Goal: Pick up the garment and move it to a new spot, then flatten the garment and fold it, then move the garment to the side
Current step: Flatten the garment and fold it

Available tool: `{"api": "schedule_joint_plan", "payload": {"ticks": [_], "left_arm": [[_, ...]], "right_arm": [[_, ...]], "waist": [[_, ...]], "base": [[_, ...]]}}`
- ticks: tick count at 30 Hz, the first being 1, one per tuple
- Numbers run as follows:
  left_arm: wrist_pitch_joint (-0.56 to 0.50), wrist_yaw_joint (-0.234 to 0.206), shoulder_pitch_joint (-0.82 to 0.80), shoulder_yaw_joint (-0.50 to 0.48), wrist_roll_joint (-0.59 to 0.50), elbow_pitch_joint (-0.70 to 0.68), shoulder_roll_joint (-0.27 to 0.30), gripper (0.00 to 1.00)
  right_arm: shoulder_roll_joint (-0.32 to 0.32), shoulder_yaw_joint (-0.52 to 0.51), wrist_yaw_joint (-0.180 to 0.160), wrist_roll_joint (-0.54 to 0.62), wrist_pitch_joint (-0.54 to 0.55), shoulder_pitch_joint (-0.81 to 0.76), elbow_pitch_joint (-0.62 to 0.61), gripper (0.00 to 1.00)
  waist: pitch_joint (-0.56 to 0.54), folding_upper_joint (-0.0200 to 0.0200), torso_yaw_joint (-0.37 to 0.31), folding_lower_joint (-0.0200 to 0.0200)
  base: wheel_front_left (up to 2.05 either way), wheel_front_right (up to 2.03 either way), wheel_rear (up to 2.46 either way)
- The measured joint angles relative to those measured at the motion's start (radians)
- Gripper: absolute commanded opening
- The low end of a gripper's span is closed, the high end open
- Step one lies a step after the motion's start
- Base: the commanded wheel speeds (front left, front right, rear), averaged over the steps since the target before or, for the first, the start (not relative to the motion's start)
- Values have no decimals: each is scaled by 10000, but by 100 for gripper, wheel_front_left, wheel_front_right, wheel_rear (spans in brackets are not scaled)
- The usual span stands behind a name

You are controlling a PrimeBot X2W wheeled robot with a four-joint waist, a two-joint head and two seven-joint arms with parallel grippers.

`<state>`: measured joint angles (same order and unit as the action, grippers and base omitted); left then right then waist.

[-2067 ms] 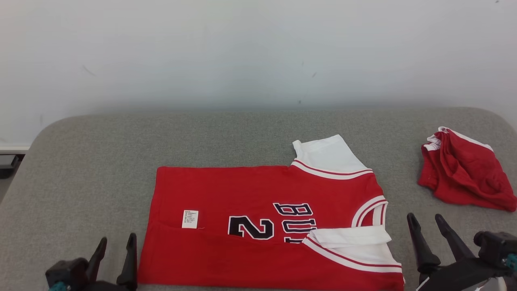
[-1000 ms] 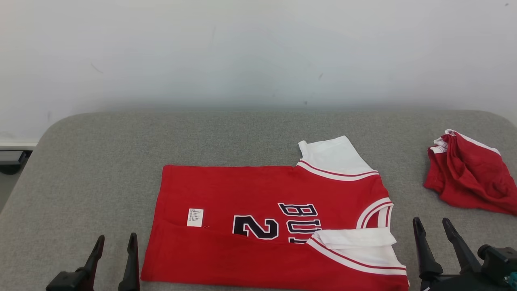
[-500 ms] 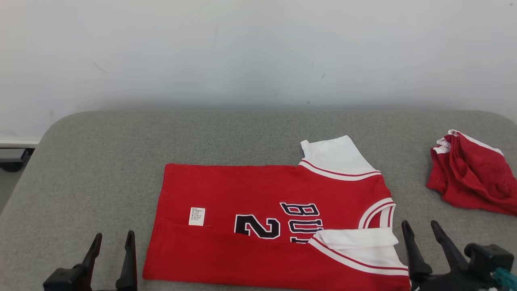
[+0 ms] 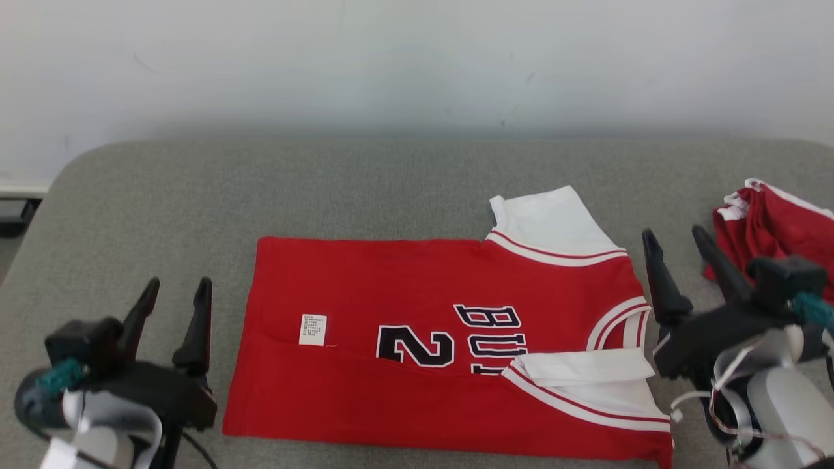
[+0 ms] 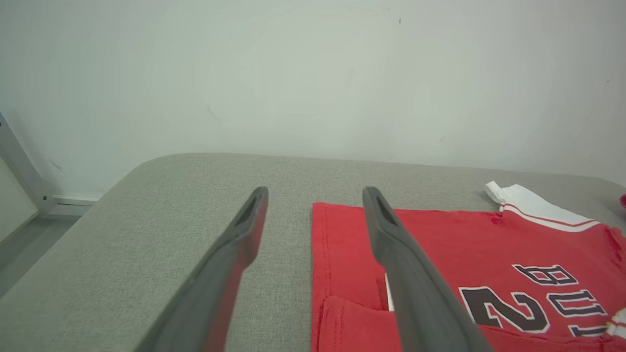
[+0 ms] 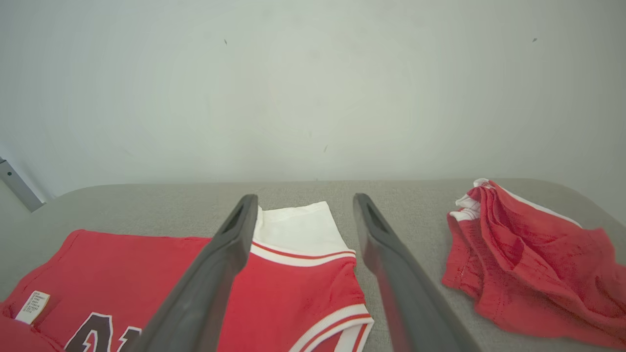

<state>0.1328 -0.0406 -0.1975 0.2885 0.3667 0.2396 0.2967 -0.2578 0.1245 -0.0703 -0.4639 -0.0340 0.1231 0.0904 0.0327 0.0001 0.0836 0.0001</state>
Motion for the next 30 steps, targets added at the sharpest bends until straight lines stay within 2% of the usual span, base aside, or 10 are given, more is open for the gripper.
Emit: {"api": "schedule_joint_plan", "payload": {"ticks": [5, 10, 16, 22, 30], "left_arm": [[-462, 437, -1093, -140, 504, 447, -19, 100], [-1001, 1032, -2399, 104, 727, 1120, -73, 100], [-1618, 1383, -3817, 157, 1114, 2382, -313, 100], [-2050, 1553, -4612, 272, 1557, 3450, -533, 100], [-2291, 1641, -5550, 575, 1708, 4311, -734, 100]], "right_arm": [[-42, 188, 17, 146, 424, 1571, 566, 100], [-173, 500, 211, 372, 966, 2964, 1463, 100], [-257, 867, 456, 602, 1590, 4581, 2936, 100], [-295, 1277, 773, 821, 2048, 5722, 4056, 100], [-115, 1611, 894, 1087, 2470, 7222, 5323, 100]], "waist": [[506, 0, -8, 1], [1078, 0, 2, 1], [1859, 1, 86, 2], [2423, 1, 180, 3], [3061, 1, 263, 1]], "base": [[0, 0, 0], [0, 0, 0], [0, 0, 0], [0, 0, 0], [0, 0, 0]]}}
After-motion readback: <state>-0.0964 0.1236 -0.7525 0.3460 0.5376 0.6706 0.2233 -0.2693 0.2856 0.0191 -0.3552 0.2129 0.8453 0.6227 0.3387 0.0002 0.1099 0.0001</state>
